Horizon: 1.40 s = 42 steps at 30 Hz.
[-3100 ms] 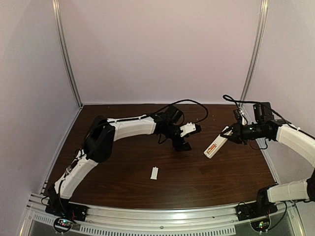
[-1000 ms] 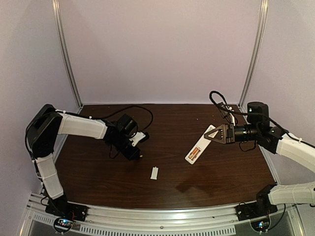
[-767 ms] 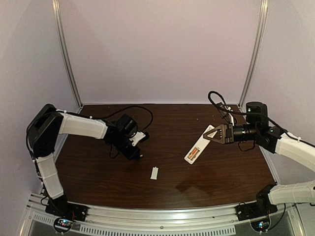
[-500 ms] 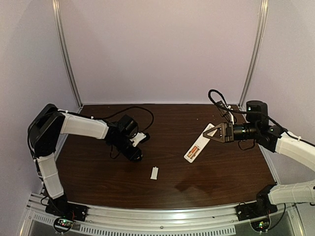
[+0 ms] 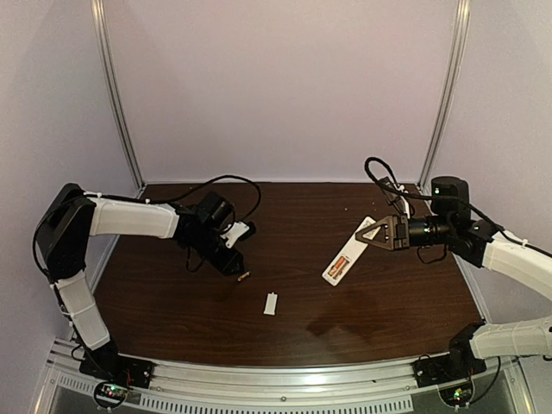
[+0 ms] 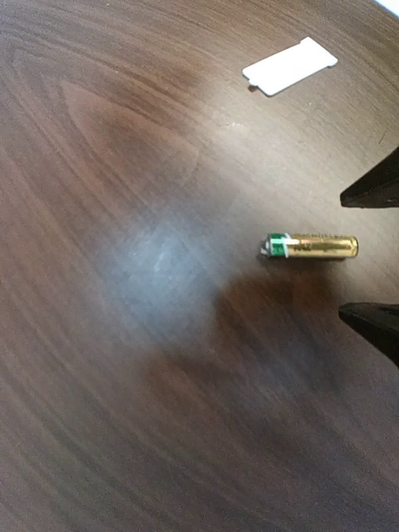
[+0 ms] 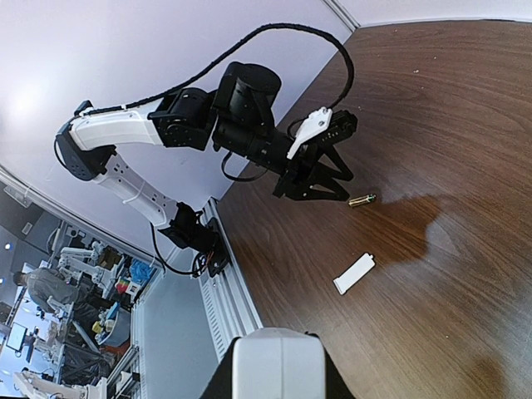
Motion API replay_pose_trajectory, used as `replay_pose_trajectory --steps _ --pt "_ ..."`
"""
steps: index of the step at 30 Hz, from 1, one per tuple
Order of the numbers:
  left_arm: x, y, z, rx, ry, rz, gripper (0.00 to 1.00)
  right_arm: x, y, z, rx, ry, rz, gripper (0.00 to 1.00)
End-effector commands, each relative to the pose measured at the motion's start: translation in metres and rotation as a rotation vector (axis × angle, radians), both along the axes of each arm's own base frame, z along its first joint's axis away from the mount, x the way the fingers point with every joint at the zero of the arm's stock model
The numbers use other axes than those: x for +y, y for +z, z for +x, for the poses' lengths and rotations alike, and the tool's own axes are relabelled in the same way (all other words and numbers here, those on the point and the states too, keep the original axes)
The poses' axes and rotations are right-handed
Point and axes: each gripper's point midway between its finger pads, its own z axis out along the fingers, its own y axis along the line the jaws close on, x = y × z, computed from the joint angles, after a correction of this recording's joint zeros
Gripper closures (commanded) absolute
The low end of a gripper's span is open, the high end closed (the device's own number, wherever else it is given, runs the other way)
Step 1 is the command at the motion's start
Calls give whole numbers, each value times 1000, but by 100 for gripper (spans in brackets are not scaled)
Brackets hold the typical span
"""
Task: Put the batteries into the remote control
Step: Place the battery at the center of the board, then adjust the battery at the center of the board.
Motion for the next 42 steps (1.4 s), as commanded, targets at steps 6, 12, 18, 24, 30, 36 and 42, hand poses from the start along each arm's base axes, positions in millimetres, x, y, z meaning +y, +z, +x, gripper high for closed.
replay_pose_trajectory --steps 6,12,18,24,30,36,42 --pt "36 -4 15 -46 104 117 64 1 14 1 -55 -6 15 100" --pt "41 -14 14 -38 106 150 64 0 16 0 -59 -10 16 100" --pt "43 -25 8 -10 92 172 64 0 15 0 -57 -11 14 100" --pt "40 -31 3 4 68 176 64 0 14 2 -52 -12 16 100" --pt "35 -39 -7 32 39 181 64 0 15 2 -52 -13 17 100" --pt "27 -40 -17 43 6 174 64 1 15 2 -51 -12 19 100" --pt "18 -39 -21 39 -20 162 64 0 15 2 -49 -14 21 100"
